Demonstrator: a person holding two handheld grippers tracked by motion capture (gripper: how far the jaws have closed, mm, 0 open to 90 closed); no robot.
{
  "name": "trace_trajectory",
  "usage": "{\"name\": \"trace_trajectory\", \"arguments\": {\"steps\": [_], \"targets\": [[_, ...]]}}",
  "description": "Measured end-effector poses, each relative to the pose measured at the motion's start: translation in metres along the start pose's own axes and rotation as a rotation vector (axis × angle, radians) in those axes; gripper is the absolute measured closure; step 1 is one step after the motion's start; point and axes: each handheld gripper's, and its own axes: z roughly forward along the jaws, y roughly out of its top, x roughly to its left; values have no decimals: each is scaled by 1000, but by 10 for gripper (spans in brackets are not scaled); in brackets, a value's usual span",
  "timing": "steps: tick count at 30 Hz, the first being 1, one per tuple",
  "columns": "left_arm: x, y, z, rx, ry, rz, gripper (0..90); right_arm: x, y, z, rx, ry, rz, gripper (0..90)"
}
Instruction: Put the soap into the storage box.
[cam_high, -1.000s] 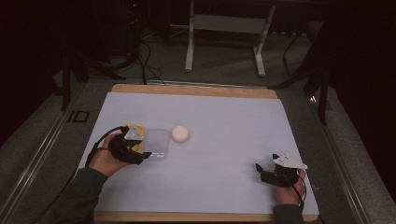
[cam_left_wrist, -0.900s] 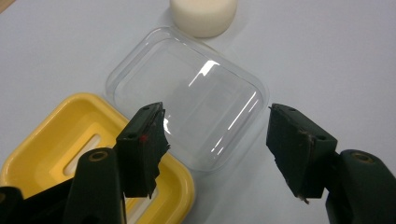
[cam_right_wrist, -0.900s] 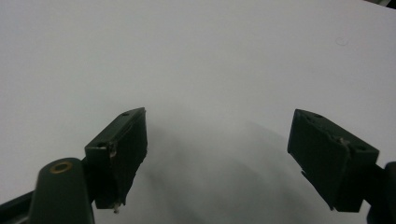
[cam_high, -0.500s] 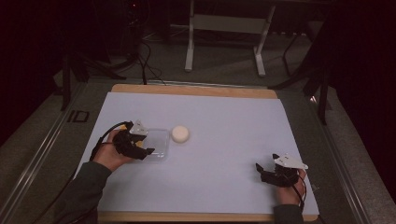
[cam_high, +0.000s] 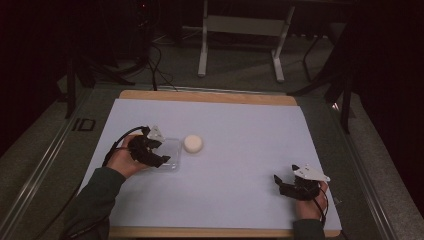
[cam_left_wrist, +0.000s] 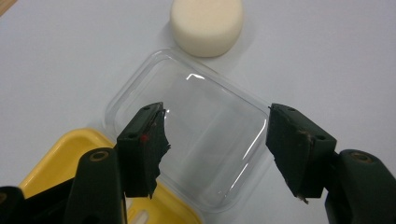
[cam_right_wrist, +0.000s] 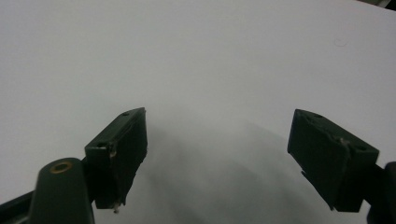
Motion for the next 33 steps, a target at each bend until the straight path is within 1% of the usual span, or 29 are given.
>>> {"name": "trace_trajectory", "arguments": {"steps": [11, 17, 20, 23, 26, 29, 33], "targets": [[5, 7, 8, 15, -6, -8, 370, 0, 0, 0, -1, 0, -2, 199], [7, 11, 12, 9, -9, -22, 367, 0, 0, 0, -3, 0, -3, 198], [9, 16, 14, 7, -10, -29, 366, 0, 0, 0, -4, 0, -1, 198], [11, 19, 14, 9, -8, -26, 364, 0, 0, 0, -3, 0, -1, 198], [17, 25, 12, -7, -4, -38, 362, 0, 0, 0, -4, 1, -1, 198], [19, 29, 11, -12, 0, -47, 362, 0, 0, 0, -4, 1, -2, 198], [21, 33, 12, -10, -3, -44, 361, 0, 0, 0, -5, 2, -1, 198]]}}
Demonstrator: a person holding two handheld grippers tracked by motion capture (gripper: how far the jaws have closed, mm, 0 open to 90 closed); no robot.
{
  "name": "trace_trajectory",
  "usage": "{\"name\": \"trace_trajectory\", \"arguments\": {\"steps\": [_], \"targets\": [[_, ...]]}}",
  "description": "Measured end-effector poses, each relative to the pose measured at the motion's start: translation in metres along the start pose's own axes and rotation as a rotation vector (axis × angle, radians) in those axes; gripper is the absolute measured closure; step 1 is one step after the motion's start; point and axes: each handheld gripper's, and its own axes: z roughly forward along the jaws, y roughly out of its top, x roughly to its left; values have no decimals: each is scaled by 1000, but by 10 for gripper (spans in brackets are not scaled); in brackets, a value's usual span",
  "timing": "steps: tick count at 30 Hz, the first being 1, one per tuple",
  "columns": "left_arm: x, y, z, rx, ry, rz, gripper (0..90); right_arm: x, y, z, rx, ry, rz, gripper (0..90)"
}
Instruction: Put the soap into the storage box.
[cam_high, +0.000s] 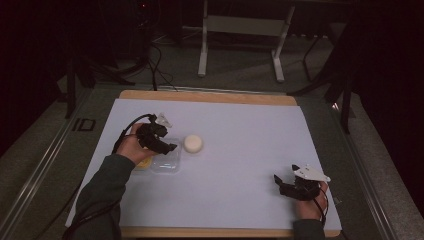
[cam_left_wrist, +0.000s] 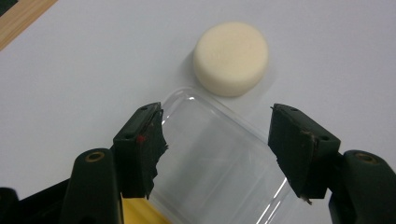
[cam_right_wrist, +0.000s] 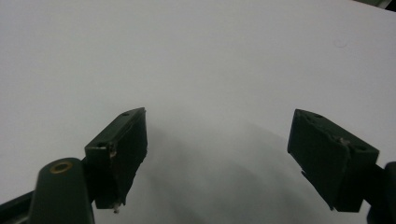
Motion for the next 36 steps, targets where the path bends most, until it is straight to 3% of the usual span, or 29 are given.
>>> {"name": "trace_trajectory", "arguments": {"steps": [21, 36], "targets": [[3, 21, 15, 36, 7, 7, 329, 0, 0, 0, 0, 2, 0, 198], [4, 39, 35, 75, -16, 13, 282, 0, 0, 0, -2, 3, 0, 199]]}}
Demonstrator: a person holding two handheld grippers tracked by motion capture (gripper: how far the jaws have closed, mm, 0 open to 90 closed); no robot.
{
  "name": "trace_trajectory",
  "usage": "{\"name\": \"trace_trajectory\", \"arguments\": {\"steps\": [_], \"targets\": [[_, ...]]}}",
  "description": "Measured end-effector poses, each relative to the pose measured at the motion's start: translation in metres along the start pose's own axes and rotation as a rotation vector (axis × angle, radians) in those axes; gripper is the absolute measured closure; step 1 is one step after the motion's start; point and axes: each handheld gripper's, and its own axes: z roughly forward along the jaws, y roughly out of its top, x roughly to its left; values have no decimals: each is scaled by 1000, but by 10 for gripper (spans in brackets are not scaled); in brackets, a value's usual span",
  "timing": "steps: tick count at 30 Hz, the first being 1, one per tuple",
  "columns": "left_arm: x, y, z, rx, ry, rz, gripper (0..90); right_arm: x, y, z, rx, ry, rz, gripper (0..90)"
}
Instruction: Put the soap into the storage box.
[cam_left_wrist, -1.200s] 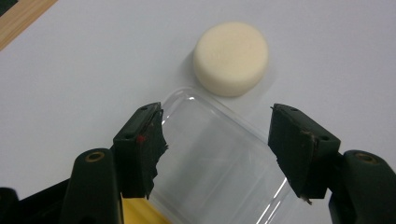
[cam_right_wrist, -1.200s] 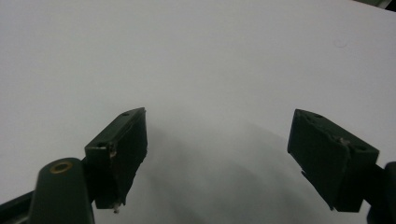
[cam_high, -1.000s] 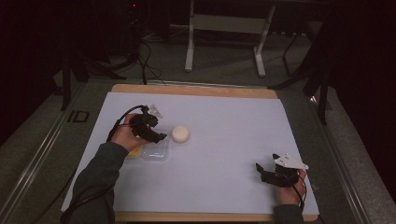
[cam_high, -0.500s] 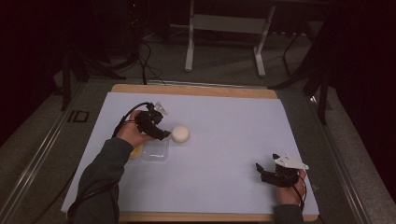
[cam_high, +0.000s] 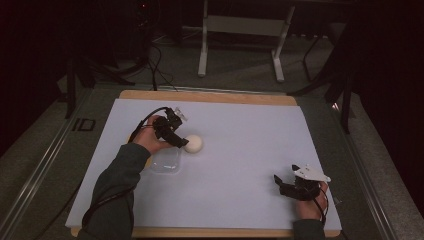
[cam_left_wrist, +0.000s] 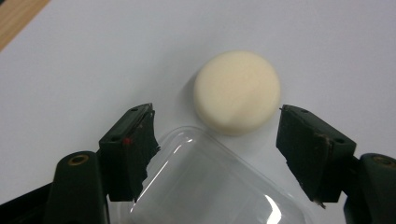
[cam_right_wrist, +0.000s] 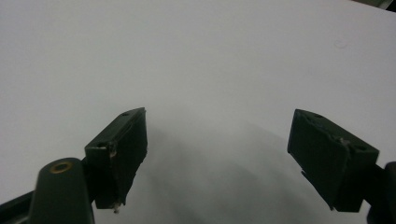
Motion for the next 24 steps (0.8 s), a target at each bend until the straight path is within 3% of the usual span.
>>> {"name": "trace_trajectory", "arguments": {"steps": [12, 24], "targets": [[0, 13, 23, 60, -35, 18, 246, 0, 0, 0, -3, 4, 3, 199], [2, 25, 39, 116, -57, -25, 156, 1, 0, 0, 4, 0, -10, 198]]}}
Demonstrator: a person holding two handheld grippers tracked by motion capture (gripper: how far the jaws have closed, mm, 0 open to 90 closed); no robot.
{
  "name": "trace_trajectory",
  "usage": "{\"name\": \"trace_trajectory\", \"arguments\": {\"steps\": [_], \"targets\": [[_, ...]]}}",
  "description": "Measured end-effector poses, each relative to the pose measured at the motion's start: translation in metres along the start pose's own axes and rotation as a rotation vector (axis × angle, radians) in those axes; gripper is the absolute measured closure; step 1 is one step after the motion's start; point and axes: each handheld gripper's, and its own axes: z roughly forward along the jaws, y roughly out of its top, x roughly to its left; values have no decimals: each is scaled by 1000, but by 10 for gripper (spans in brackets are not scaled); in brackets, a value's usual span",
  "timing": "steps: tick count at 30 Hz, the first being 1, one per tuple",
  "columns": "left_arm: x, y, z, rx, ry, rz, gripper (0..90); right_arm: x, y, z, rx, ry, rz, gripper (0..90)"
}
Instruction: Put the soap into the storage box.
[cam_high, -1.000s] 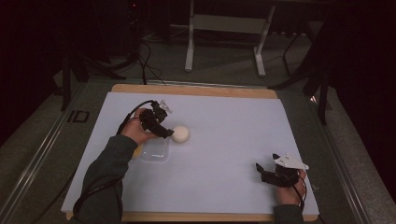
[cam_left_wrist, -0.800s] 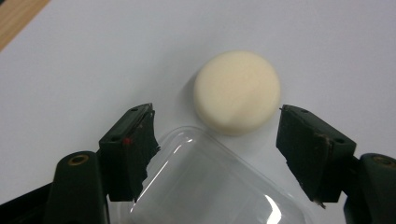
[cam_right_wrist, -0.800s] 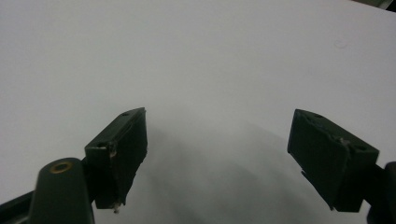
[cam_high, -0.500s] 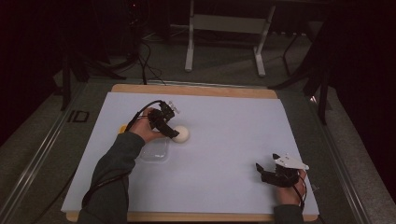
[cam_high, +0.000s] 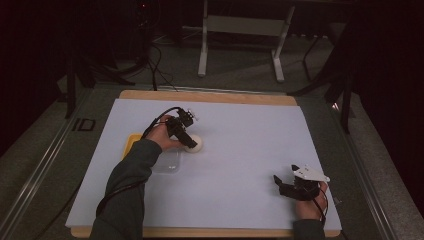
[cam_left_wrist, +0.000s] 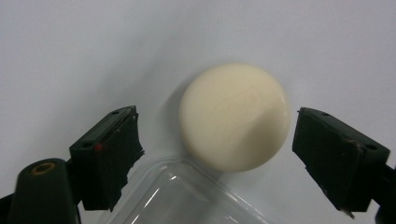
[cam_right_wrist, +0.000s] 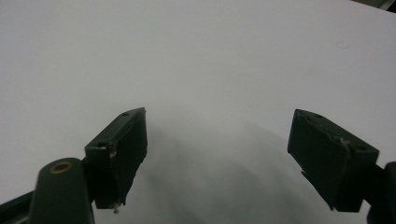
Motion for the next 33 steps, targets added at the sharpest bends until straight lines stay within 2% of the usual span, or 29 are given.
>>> {"name": "trace_trajectory", "arguments": {"steps": [4, 12, 18, 27, 30, 33], "targets": [[0, 5, 4, 34, 2, 0, 157, 0, 0, 0, 0, 0, -1, 198], [-4, 12, 13, 61, -1, 12, 157, 0, 0, 0, 0, 2, 1, 198], [-6, 16, 20, 81, -3, 0, 156, 0, 0, 0, -1, 2, 4, 198], [-11, 18, 34, 135, -2, 13, 159, 0, 0, 0, -1, 4, 1, 198], [-13, 20, 38, 161, 13, 30, 164, 0, 0, 0, -3, 3, 2, 198], [-14, 20, 40, 175, 9, 35, 193, -1, 0, 0, -3, 4, 3, 198]]}}
